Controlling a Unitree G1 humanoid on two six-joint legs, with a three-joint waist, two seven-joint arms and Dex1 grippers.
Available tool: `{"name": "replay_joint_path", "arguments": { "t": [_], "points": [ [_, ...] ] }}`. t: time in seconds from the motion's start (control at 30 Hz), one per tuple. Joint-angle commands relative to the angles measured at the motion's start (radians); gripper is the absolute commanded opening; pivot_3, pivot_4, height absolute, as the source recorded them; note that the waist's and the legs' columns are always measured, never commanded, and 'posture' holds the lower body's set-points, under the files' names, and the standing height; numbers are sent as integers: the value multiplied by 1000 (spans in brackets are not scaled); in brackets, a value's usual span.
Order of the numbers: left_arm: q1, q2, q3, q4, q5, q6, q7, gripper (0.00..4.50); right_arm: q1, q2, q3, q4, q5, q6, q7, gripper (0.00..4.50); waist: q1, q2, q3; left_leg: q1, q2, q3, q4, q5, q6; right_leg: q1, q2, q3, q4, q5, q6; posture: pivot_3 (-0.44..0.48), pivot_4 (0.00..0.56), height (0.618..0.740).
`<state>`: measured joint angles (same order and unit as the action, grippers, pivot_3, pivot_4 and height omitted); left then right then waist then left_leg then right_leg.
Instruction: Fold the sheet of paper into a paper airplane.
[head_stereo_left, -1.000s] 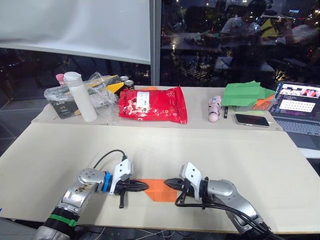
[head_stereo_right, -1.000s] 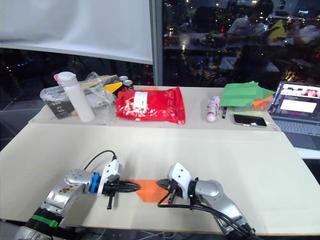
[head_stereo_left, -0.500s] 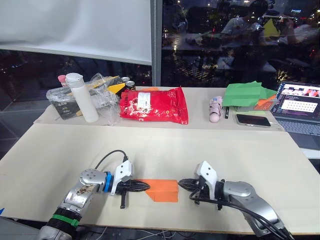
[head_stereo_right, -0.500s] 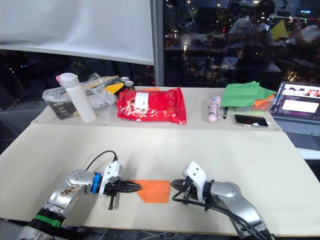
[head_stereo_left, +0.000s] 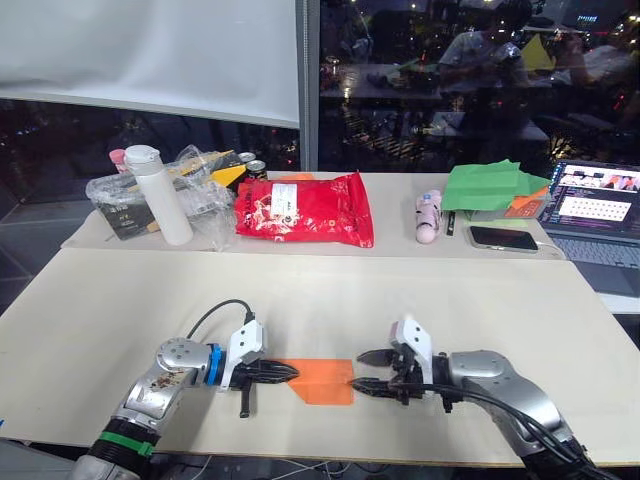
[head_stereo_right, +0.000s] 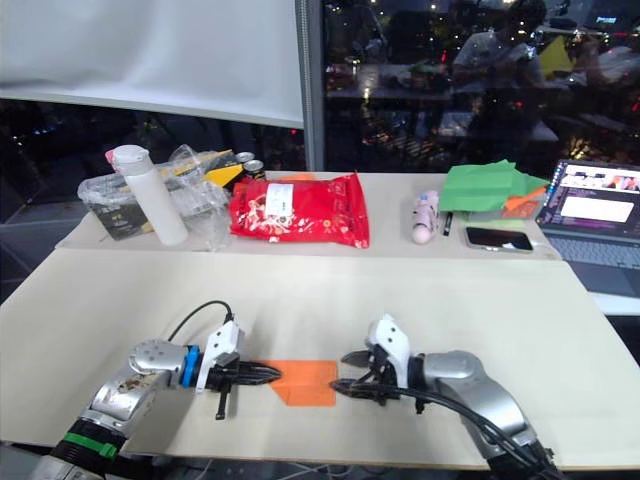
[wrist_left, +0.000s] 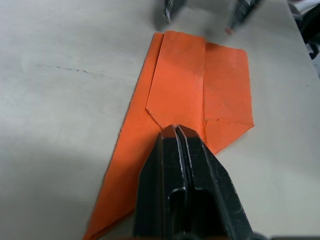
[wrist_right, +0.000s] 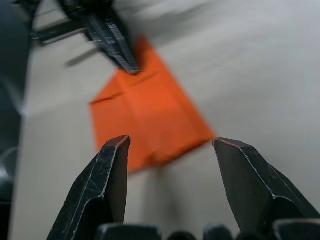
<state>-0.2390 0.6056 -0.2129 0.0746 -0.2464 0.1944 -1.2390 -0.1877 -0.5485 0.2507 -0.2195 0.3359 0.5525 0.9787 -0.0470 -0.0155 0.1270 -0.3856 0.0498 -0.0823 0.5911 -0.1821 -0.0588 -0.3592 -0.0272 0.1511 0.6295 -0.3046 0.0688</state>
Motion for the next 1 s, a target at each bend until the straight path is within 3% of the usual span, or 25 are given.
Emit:
{"name": "replay_joint_path", "arguments": {
  "t": [0.03,0.43,0.8,0.83,1.0],
  "points": [
    [18,30,-2,-55,2,42,3,0,-21,15,-7,5,5,-17,-7,2931,0,-1,1,0,0,0,0,0,0,0,0,0,0,0,0,0,150,715],
    [-24,96,66,-165,-117,222,-14,0,-55,44,-28,18,22,-31,-22,2931,-1,-2,3,-3,0,0,0,0,0,-5,0,0,1,0,0,0,150,715],
    [-30,117,93,-152,-133,228,-16,0,-50,38,-20,17,24,-33,19,2931,-1,-3,3,-3,0,0,0,0,0,-5,0,0,1,0,0,0,150,715],
    [-27,118,94,-154,-134,229,-16,0,-46,40,-25,14,32,-32,21,2400,-1,-3,3,-3,0,0,0,0,0,-5,0,0,1,0,0,0,150,715],
    [-20,118,96,-161,-133,232,-17,0,-36,38,-50,-19,89,10,35,706,0,-3,4,-4,0,0,0,0,0,-5,0,0,1,0,0,0,150,715]
  ]
}}
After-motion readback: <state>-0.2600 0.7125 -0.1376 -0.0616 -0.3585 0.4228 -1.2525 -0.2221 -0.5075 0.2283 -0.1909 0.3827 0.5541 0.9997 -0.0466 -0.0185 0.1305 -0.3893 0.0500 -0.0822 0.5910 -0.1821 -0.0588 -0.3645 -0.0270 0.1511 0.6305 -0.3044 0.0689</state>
